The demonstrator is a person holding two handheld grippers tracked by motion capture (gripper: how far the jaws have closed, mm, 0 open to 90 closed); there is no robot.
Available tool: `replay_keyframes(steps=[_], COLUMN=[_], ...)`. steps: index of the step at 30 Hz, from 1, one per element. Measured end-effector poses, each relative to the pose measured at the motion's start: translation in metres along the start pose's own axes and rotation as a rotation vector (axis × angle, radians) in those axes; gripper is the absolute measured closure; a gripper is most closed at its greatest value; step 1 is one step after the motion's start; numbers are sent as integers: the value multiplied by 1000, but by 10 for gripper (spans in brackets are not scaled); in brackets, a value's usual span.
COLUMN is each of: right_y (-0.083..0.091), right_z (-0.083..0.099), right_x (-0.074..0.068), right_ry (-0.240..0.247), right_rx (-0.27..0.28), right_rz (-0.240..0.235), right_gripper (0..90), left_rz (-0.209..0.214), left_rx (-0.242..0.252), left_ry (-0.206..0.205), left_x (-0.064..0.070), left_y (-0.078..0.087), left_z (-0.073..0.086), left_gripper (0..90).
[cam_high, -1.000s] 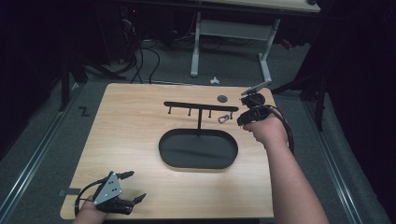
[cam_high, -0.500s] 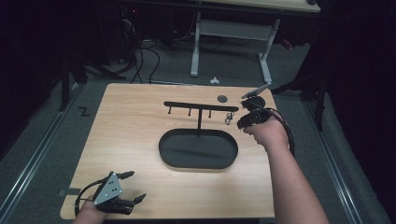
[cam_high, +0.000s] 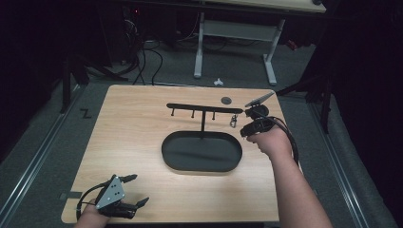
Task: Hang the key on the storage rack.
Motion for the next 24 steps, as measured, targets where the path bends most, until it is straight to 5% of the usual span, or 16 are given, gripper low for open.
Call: replay_keyframes(steps=[24], right_y=[-36], right_z=[45], right_x=[15], right_ry=[17], right_rx=[152], right_rz=[5], right_gripper=[498], left_rz=[2], left_rx=[-7], left_ry=[-2], left_x=[1], left_y=[-1], left_z=[1], left_gripper=[153])
Point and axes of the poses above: each handheld gripper's, and its own axes: y roughly backward along the jaws, z roughly out of its underside, x roughly to its right, the point moved 7 cm from there along -y, roughly forward along the jaws, and after that the axes turned 14 degrees about -y, right-handed, at the moved point
